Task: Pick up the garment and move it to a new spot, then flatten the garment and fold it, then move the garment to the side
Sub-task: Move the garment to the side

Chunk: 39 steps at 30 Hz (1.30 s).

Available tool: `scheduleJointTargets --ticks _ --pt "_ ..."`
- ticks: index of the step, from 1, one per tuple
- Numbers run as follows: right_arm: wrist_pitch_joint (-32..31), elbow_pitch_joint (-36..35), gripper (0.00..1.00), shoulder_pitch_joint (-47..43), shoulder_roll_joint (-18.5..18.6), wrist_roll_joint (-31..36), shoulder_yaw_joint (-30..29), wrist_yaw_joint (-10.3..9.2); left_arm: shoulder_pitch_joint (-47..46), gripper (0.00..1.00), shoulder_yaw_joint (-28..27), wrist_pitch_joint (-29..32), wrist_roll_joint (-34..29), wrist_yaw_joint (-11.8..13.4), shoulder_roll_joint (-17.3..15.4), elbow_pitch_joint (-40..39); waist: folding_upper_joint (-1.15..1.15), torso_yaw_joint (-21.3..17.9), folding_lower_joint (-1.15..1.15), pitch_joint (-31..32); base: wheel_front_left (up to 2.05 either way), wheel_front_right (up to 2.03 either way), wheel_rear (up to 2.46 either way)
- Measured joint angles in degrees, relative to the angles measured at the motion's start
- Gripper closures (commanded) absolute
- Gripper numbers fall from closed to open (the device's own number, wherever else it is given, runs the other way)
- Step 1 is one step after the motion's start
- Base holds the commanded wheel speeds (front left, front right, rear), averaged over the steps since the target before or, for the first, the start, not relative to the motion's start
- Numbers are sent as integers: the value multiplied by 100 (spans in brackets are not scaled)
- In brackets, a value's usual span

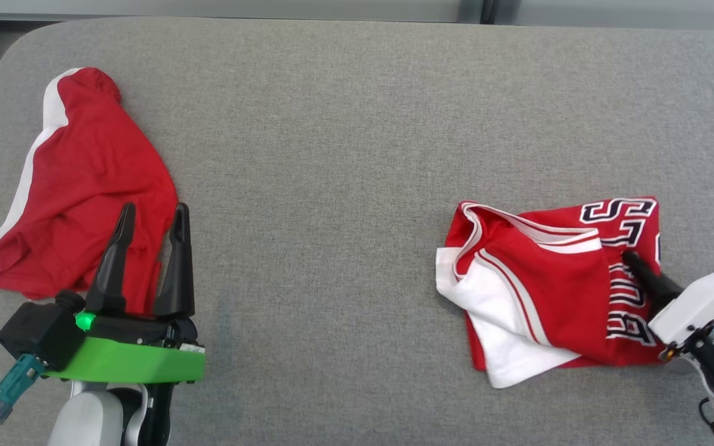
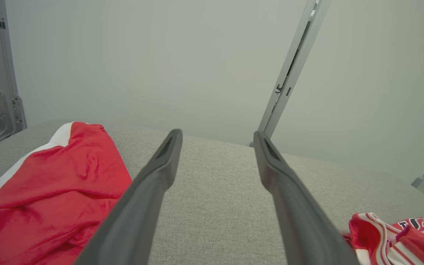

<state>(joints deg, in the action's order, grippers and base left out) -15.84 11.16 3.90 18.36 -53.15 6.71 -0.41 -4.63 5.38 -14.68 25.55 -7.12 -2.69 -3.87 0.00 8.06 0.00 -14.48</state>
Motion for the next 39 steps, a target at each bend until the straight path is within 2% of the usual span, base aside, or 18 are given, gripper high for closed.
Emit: scheduleJointTargets --ticks 6,9,13,18,21,24,27,33,34,35,39 --pt "15 -457 100 415 506 43 -104 413 -3 0 5 0 0 0 4 69 0 49 0 136 0 0 0" --pt "-44 -766 100 512 667 93 -45 522 2 0 -34 0 54 0 7 126 0 69 0 240 0 0 0" --pt "-294 -947 100 514 727 82 121 543 26 0 -129 0 84 0 9 146 0 79 0 385 0 0 0" --pt "-381 -1056 100 503 928 97 8 539 108 0 5 0 98 0 25 154 0 88 0 496 0 0 0" --pt "-452 -1374 100 509 818 -86 64 545 115 0 -129 0 98 0 31 137 0 95 0 542 0 0 0" --pt "-668 -1394 100 504 827 -220 120 543 127 0 -157 0 98 0 29 127 0 86 0 550 0 0 0" --pt "-851 -1246 100 491 980 -236 9 407 160 0 -142 0 98 0 30 65 0 80 0 511 0 0 0" --pt "-1065 -904 100 503 1388 -196 -415 0 166 0 -55 0 98 0 29 -51 0 59 0 326 0 0 0" --pt "-1114 -849 100 509 1479 -143 -474 -88 166 0 -21 0 98 0 29 -65 0 53 0 283 0 0 0" --pt "-1178 -703 100 549 1681 23 -593 -258 161 0 68 0 97 0 30 -104 0 41 0 187 0 0 0" --pt "-1281 -410 100 727 2105 308 -814 -513 52 0 212 0 92 0 29 -241 0 28 0 -37 0 0 0"
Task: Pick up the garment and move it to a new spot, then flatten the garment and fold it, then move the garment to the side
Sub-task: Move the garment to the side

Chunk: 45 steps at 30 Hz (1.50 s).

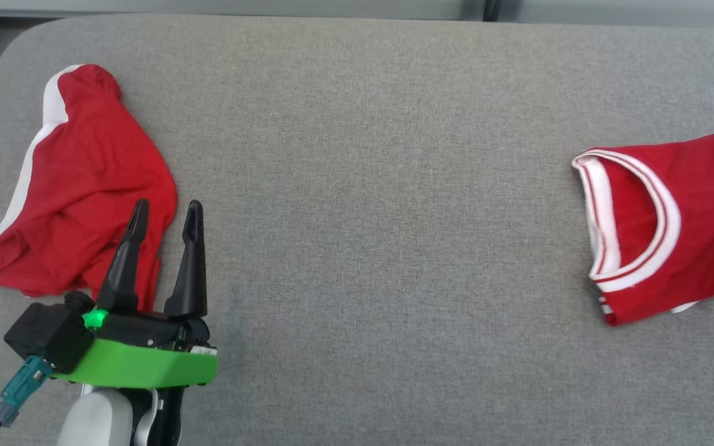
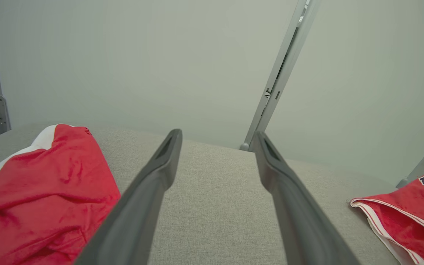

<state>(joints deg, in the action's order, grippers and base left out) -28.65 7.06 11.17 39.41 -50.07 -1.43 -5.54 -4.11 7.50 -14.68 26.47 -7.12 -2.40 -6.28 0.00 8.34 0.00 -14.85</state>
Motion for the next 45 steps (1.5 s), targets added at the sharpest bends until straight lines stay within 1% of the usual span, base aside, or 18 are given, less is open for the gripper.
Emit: scheduleJointTargets --ticks 4,7,10,14,15,16,17,18,23,25,29,32,38,41,45 --pt "-12 339 100 137 311 283 -254 -109 -197 0 148 0 -40 0 -36 -47 0 10 -1 -236 0 0 0" --pt "20 641 100 144 555 590 -413 -156 -331 0 223 0 -46 0 -41 -111 0 43 -1 -404 0 0 0" --pt "71 871 100 144 801 890 -546 -162 -416 0 263 0 -47 0 -64 -152 0 99 -1 -559 0 0 0" --pt "242 1068 100 162 954 1236 -700 -162 -428 0 265 0 -55 0 -102 -149 0 193 -1 -753 0 0 0" --pt "327 1110 97 197 960 1298 -753 -163 -428 0 248 0 -55 0 -115 -152 0 215 -1 -799 0 0 0" --pt "403 1157 69 248 985 1422 -765 -163 -428 0 227 0 -55 0 -131 -151 0 236 -1 -845 0 0 0" --pt "444 1205 46 292 1004 1548 -775 -163 -430 0 202 0 -55 0 -137 -151 0 254 -1 -890 0 0 0" --pt "446 1266 0 339 996 1599 -769 -163 -435 0 174 0 -55 0 -140 -147 0 271 -1 -931 0 0 0" --pt "659 1785 0 439 666 2069 -869 -163 -455 0 34 0 -55 0 -126 -56 0 289 -1 -1030 0 0 0" --pt "738 1827 0 463 636 2192 -895 -163 -461 0 5 0 -54 0 -115 -37 0 280 -1 -1019 0 0 0" --pt "1189 1813 0 609 604 2661 -999 -163 -477 0 -152 0 -46 0 -78 0 0 193 -1 -928 0 0 0" --pt "1543 1581 0 727 480 2749 -1011 -163 -492 0 -211 0 -44 0 -69 48 0 103 0 -828 0 0 0" --pt "2314 1040 0 755 -176 2861 -706 -163 -495 0 -367 0 -56 0 -56 302 0 -105 0 -544 0 0 0" --pt "2757 790 0 722 -504 2861 -592 -163 -482 0 -452 0 -172 0 -53 421 0 -212 0 -363 0 0 0" --pt "3309 601 0 387 -991 2887 -461 -163 -336 0 -730 0 -271 0 -41 584 0 -345 0 -88 0 0 0"
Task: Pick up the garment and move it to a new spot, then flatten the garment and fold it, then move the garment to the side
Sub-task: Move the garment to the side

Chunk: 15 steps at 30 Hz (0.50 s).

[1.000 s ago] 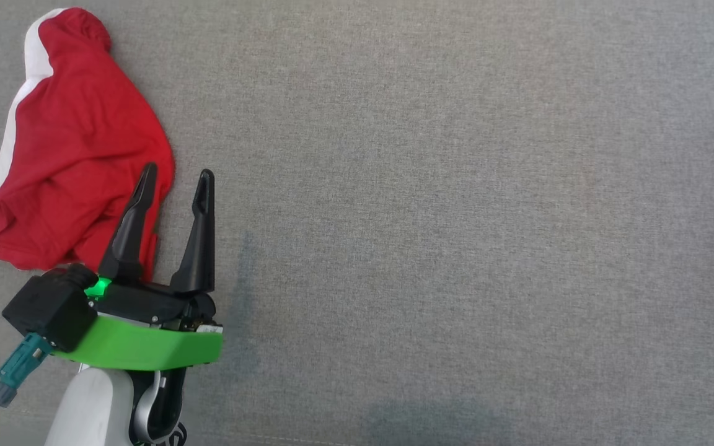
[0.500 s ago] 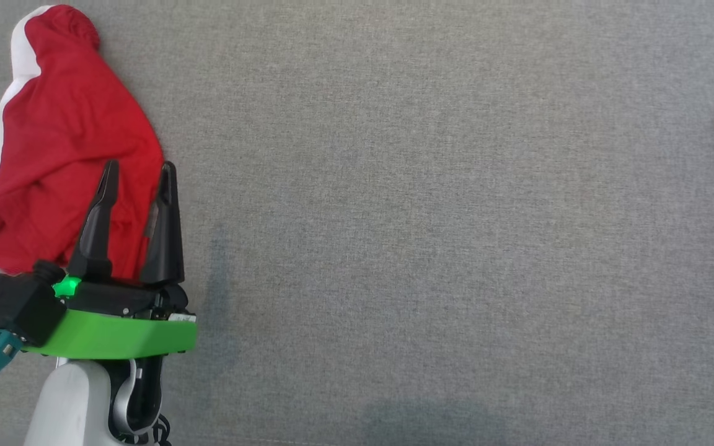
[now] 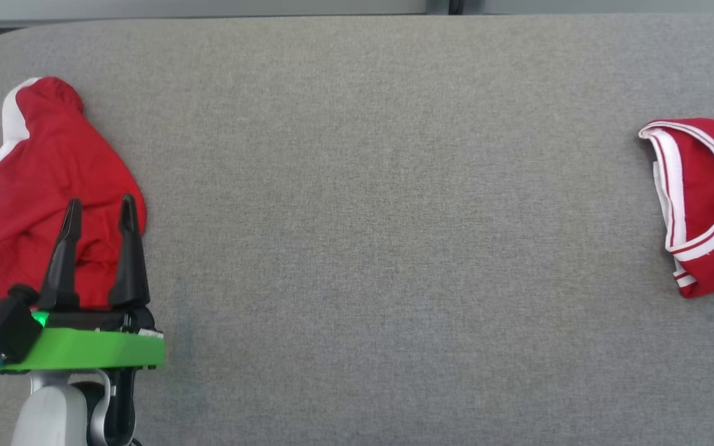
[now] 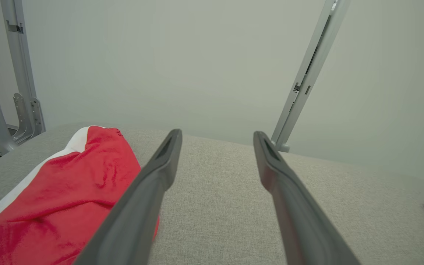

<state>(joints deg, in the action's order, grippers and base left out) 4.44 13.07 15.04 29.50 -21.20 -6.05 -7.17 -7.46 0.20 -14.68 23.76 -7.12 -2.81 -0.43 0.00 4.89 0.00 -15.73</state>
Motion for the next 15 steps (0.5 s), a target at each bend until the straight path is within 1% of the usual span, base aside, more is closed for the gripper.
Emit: scheduleJointTargets --ticks 5,8,10,15 --pt "579 -35 0 -705 -619 30 225 0 346 0 -222 0 -141 15 8 164 0 -149 0 365 0 0 0" --pt "933 -38 0 -1015 -845 135 342 0 558 0 -250 0 -155 16 11 252 0 -234 0 582 0 0 0" --pt "1023 -67 0 -1189 -988 165 441 0 677 0 -250 1 -185 16 19 320 0 -290 0 720 0 0 0" --pt "1022 -110 0 -1642 -1366 225 739 2 921 0 -235 1 -303 16 24 470 0 -404 0 1032 0 0 0"
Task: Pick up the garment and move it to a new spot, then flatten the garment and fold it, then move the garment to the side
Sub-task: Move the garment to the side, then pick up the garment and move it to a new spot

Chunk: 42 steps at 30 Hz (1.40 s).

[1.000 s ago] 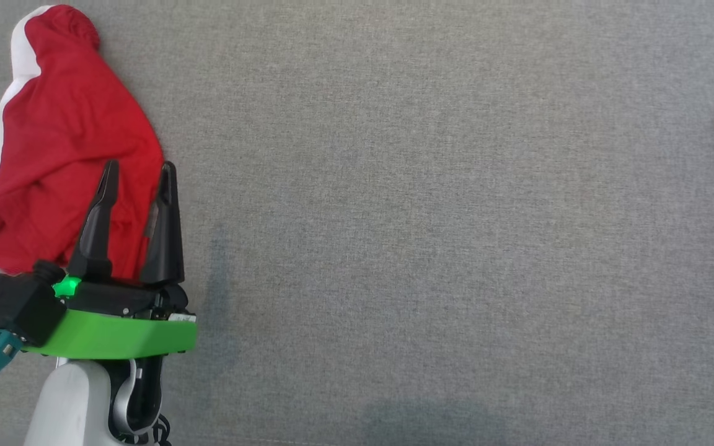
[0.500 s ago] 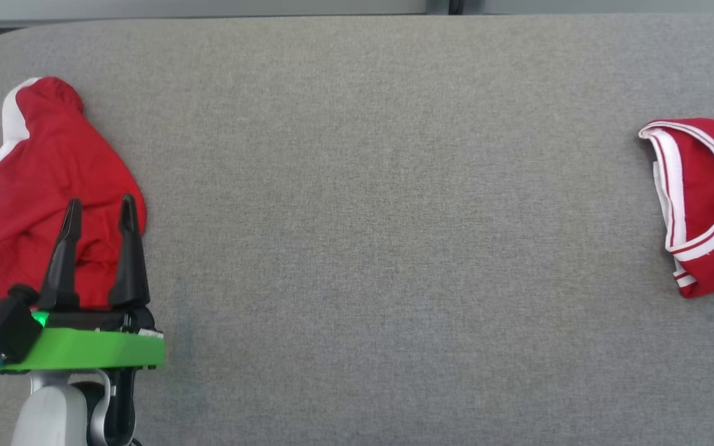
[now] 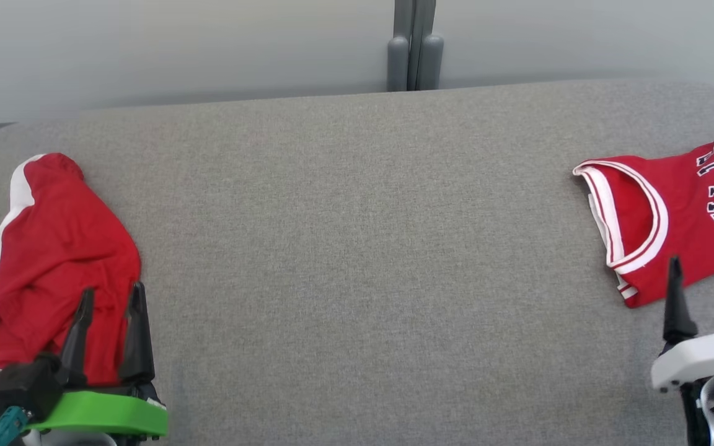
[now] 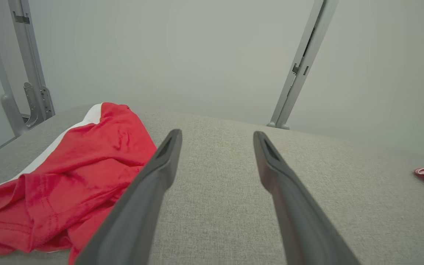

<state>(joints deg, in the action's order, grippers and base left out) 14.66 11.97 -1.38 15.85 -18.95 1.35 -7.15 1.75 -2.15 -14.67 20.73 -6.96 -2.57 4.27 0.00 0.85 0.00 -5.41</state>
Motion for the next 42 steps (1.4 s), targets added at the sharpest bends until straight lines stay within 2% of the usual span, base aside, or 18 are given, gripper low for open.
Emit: scheduleJointTargets --ticks 5,12,24,29,34,37,42 --pt "-1 -4 0 -450 -326 145 264 8 298 0 -22 0 -55 0 0 141 0 -62 0 339 0 0 0" --pt "-7 -226 0 -540 -508 326 407 24 418 0 -18 0 -85 0 0 245 0 -104 0 532 0 0 0" --pt "-7 -309 0 -553 -556 534 345 57 419 0 29 0 -86 -1 0 272 0 -72 0 580 0 0 0" --pt "-7 -323 0 -703 -589 588 297 78 413 0 62 0 -129 -2 2 276 0 55 0 586 0 0 0" --pt "-7 -322 0 -719 -665 611 344 160 410 0 52 0 -126 -2 2 272 0 266 0 596 0 0 0" --pt "-7 -311 0 -708 -684 692 542 313 414 0 -23 0 -125 2 4 263 0 450 0 600 0 0 0" --pt "-7 -248 0 -474 -865 867 1042 608 481 0 -312 0 -29 199 7 196 0 805 0 611 0 0 0"
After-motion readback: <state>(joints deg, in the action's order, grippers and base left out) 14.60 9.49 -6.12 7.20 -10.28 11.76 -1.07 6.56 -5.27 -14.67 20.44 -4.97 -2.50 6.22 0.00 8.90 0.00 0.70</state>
